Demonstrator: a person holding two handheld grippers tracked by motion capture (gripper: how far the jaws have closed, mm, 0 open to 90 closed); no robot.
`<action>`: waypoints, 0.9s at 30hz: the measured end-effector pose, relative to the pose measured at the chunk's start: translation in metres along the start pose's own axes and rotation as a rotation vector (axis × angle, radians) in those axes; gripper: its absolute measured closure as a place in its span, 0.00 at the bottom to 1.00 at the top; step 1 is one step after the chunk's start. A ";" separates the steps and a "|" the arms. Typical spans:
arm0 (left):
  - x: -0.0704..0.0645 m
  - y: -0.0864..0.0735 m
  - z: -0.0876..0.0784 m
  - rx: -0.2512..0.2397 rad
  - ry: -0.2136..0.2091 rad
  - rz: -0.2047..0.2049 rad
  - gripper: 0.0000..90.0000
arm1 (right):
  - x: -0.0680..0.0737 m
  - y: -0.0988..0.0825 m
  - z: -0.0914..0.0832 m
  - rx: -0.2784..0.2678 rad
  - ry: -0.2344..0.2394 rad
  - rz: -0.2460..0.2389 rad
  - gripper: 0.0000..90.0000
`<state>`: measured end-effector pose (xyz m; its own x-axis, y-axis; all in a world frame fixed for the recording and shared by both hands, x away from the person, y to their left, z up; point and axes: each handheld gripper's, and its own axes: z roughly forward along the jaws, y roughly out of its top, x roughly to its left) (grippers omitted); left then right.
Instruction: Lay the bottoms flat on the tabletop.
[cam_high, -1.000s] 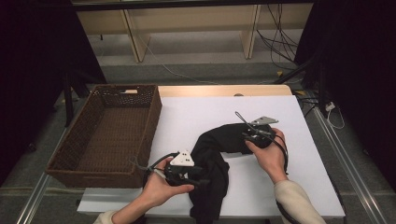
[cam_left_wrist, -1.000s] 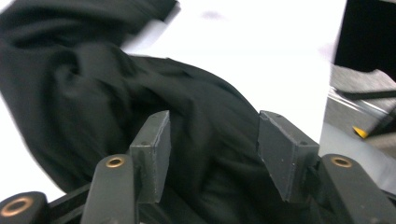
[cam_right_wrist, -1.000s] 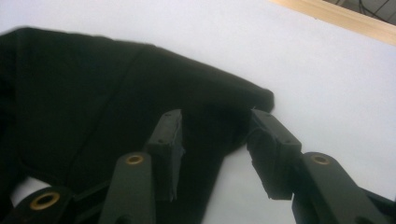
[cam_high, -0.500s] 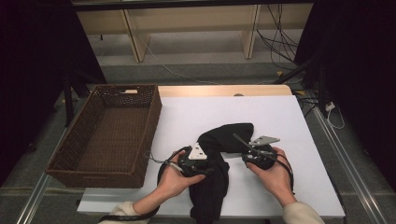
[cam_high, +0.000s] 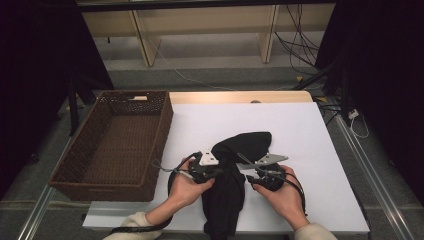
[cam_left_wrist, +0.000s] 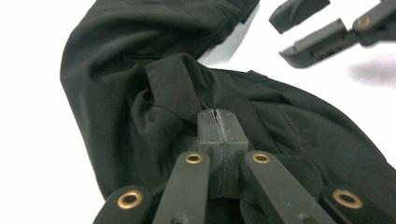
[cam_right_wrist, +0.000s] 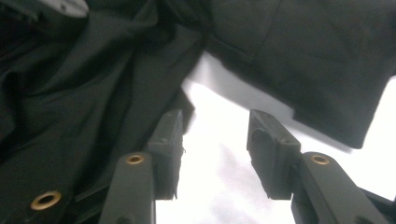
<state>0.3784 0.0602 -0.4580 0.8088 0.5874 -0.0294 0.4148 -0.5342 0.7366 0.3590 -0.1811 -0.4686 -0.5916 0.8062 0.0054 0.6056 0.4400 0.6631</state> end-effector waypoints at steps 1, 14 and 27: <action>0.001 0.000 -0.002 -0.006 0.004 -0.003 0.99 | 0.001 -0.001 0.000 0.001 0.003 0.001 0.62; 0.030 -0.007 -0.034 -0.058 0.087 -0.079 0.99 | 0.011 0.000 0.009 -0.030 0.072 0.036 0.54; 0.030 -0.011 -0.034 -0.025 0.073 -0.092 0.99 | 0.026 0.006 0.019 0.057 0.069 -0.063 1.00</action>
<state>0.3842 0.1046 -0.4446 0.7349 0.6764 -0.0496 0.4749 -0.4610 0.7496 0.3575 -0.1504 -0.4783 -0.6637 0.7478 0.0183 0.5943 0.5122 0.6201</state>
